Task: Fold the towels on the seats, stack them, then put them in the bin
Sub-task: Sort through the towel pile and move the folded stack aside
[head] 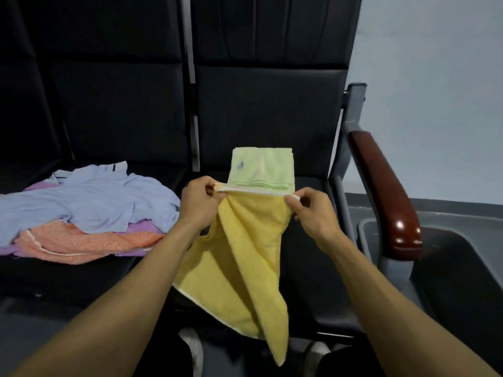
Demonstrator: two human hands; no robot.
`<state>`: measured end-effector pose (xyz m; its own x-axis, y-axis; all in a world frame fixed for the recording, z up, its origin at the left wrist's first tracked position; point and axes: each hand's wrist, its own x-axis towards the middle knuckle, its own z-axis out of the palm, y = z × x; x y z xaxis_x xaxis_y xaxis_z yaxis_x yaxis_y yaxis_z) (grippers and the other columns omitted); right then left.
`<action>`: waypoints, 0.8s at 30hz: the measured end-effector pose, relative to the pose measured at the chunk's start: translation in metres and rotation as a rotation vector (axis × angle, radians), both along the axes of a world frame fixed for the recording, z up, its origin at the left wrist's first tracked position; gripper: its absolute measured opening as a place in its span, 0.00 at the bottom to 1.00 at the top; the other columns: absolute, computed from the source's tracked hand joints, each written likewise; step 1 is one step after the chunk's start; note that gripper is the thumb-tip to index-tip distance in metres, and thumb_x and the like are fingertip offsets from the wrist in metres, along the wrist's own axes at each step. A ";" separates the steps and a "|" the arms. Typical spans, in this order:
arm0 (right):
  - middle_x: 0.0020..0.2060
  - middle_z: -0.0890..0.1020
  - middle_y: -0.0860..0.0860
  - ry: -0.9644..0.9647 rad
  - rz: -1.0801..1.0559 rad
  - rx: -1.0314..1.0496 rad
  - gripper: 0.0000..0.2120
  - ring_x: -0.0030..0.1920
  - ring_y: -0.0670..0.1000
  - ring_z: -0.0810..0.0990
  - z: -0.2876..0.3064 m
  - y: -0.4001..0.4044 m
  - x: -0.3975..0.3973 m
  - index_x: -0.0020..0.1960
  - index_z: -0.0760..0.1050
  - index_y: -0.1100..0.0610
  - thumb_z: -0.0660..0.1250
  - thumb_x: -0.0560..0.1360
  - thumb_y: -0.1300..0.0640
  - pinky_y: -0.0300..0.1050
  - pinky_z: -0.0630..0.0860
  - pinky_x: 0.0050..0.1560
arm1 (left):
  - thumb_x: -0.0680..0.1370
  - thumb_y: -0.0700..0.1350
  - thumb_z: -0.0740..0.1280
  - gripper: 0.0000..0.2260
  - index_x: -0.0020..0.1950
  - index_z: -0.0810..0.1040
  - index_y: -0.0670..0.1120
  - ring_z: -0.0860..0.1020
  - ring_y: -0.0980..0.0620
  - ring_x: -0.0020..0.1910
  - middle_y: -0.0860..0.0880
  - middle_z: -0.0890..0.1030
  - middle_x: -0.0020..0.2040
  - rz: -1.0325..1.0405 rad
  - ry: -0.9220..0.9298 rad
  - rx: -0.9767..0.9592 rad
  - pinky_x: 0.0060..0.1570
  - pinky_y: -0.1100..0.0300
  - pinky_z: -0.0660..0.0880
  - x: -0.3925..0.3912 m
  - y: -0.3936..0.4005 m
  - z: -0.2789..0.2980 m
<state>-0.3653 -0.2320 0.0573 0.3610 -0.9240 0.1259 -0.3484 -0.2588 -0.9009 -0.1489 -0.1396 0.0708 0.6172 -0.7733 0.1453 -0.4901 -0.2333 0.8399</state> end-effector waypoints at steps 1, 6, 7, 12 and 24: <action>0.38 0.82 0.52 -0.025 0.001 -0.012 0.08 0.35 0.44 0.79 0.017 0.002 -0.001 0.45 0.79 0.58 0.70 0.79 0.54 0.37 0.75 0.36 | 0.79 0.40 0.70 0.02 0.50 0.81 0.46 0.77 0.56 0.41 0.51 0.81 0.42 -0.001 -0.005 -0.019 0.39 0.61 0.72 -0.001 0.002 0.016; 0.35 0.81 0.50 0.139 0.078 -0.300 0.08 0.36 0.45 0.78 0.109 0.015 -0.006 0.41 0.78 0.56 0.72 0.77 0.54 0.34 0.72 0.35 | 0.77 0.39 0.72 0.02 0.47 0.82 0.45 0.76 0.58 0.38 0.52 0.80 0.39 0.032 -0.017 -0.148 0.34 0.66 0.69 0.001 0.020 0.095; 0.35 0.81 0.48 0.198 0.079 -0.374 0.09 0.36 0.45 0.78 0.124 0.018 -0.006 0.40 0.77 0.54 0.72 0.77 0.53 0.37 0.71 0.35 | 0.76 0.39 0.73 0.02 0.46 0.82 0.45 0.76 0.58 0.37 0.51 0.81 0.39 0.043 -0.025 -0.159 0.33 0.65 0.69 0.000 0.024 0.107; 0.37 0.79 0.47 0.260 -0.024 -0.517 0.11 0.39 0.50 0.78 0.164 0.029 -0.003 0.41 0.73 0.54 0.70 0.78 0.51 0.47 0.74 0.38 | 0.76 0.38 0.74 0.02 0.47 0.83 0.41 0.78 0.51 0.41 0.44 0.82 0.43 0.090 -0.058 -0.208 0.35 0.63 0.70 -0.008 0.038 0.141; 0.41 0.76 0.48 0.062 -0.013 -0.418 0.08 0.41 0.46 0.74 0.177 0.055 -0.020 0.50 0.70 0.58 0.61 0.83 0.54 0.41 0.72 0.40 | 0.82 0.40 0.64 0.02 0.50 0.74 0.43 0.75 0.51 0.40 0.47 0.78 0.43 -0.062 -0.112 -0.200 0.34 0.58 0.69 -0.029 0.051 0.162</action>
